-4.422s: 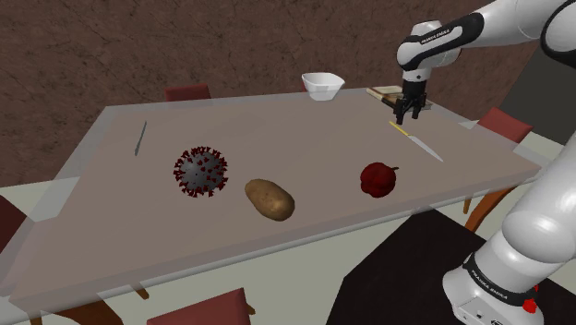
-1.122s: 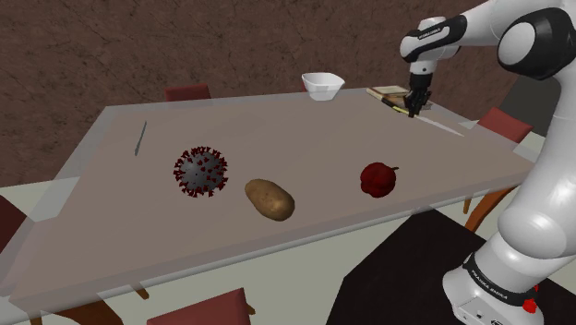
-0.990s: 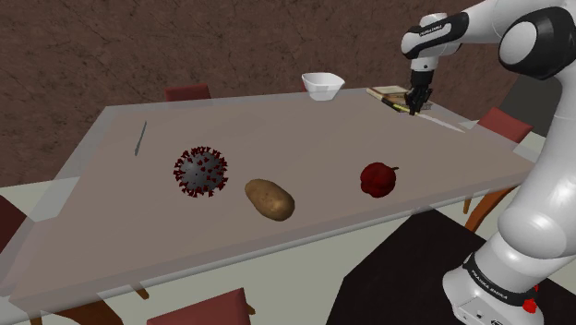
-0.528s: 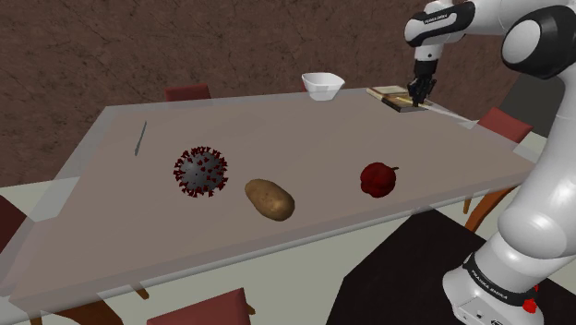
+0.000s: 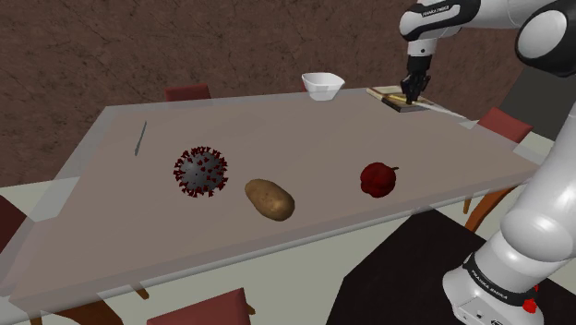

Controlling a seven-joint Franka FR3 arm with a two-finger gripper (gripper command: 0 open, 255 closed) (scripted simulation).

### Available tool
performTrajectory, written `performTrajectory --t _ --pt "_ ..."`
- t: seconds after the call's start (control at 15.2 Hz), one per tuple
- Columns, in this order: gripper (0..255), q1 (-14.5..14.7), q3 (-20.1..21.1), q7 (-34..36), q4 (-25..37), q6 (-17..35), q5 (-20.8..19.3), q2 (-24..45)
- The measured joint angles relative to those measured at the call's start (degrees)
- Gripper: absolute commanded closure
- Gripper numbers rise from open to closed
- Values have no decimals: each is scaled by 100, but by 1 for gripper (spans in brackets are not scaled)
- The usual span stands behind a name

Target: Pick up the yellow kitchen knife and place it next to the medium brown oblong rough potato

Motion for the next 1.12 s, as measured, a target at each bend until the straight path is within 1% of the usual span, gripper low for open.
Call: performTrajectory --t 0.46,1.12 --pt "255 593 380 977 -703 69 -94 -577" --pt "255 1311 993 2292 -1074 31 3 -911"
